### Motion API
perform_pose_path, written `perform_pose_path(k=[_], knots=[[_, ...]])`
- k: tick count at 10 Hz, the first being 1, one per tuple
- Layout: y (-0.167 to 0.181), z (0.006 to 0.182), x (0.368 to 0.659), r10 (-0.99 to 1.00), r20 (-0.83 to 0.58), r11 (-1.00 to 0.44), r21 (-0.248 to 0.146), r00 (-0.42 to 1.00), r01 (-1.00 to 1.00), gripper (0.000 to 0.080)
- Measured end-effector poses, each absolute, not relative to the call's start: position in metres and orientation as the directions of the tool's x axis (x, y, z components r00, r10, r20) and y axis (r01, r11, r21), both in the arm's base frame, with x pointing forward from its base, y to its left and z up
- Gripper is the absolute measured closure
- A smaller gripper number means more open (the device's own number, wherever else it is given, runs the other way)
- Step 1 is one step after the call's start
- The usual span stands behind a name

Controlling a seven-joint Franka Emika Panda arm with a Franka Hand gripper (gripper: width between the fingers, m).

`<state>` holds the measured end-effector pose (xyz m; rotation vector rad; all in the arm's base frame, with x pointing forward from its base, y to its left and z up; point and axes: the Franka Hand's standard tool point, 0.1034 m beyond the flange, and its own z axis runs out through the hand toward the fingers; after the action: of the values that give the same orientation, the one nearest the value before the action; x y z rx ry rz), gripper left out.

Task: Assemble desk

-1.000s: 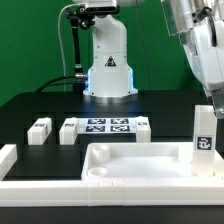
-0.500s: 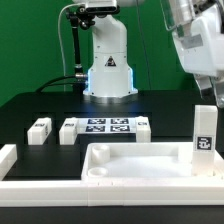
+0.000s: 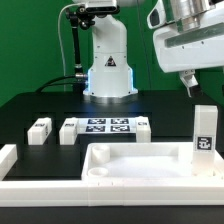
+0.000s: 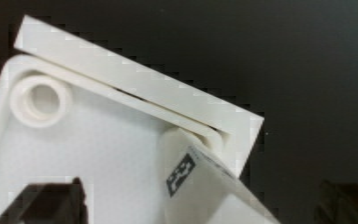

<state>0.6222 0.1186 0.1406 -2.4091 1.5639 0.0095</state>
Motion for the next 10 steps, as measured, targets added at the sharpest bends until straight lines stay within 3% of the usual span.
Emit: perform_pose_path(k=[1,2,3,6,10], knots=[[0.118,0.14,0.622,-0.866,-0.133,-0.447,-0.23,0.483,-0.865,0.0151],[0.115,0.132,0.615,-0.811,-0.084,-0.541,-0.269,0.579,-0.797,0.0151],[0.112,0.118,0.593,-0.741,-0.061,-0.634,-0.268,0.669,-0.726,0.0151],[0.129,0.099,0.569,-0.6,0.017,-0.784,-0.211,0.8,-0.584,0.0151],[0.121,0.098,0.57,-0.39,0.069,-0.908,-0.197,0.918,-0.371,0.0151]])
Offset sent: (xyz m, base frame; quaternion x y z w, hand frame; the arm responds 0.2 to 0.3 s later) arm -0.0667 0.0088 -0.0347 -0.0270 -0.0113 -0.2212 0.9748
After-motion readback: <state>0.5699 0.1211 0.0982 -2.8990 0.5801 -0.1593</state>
